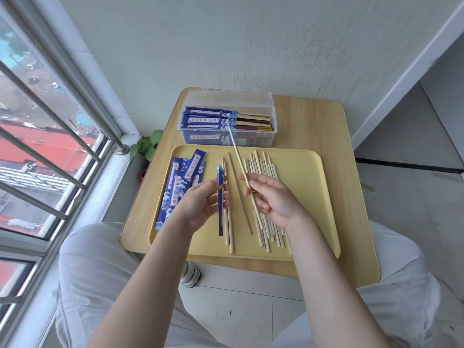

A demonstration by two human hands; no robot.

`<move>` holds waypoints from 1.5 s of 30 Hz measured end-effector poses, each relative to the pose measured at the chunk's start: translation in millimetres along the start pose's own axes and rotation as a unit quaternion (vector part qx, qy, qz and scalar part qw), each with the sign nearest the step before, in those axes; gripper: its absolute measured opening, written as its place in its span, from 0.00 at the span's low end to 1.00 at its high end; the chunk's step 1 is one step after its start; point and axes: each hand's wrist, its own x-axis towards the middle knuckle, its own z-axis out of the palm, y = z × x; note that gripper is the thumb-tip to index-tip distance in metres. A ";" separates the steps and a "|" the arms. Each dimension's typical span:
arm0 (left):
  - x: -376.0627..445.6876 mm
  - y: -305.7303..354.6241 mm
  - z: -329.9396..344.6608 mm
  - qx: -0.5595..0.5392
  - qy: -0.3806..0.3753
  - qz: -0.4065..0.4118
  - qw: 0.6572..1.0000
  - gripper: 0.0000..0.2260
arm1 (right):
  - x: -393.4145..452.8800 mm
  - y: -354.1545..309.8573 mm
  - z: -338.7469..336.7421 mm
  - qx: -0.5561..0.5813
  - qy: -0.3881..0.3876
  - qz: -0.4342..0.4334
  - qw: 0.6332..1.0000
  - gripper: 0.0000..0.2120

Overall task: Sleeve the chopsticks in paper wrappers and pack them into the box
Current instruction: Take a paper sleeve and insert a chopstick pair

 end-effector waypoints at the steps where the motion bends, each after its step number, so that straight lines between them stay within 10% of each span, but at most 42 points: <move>1: 0.4 -0.4 -0.3 0.003 0.010 -0.003 1.000 0.11 | -0.4 -0.8 -0.2 -0.006 0.004 -0.003 1.000 0.13; 25: -4.4 0.1 -1.2 0.152 0.024 0.033 0.988 0.10 | -17.4 -44.2 15.0 -0.014 0.052 -0.107 0.993 0.13; 37: -6.7 7.6 -0.7 0.334 -0.002 0.112 0.936 0.11 | -18.8 -54.3 5.6 -0.045 0.308 -0.213 0.926 0.16; 45: -10.2 18.7 0.0 0.313 -0.076 0.062 0.945 0.16 | -12.4 -53.4 1.6 0.006 0.318 -0.217 0.923 0.16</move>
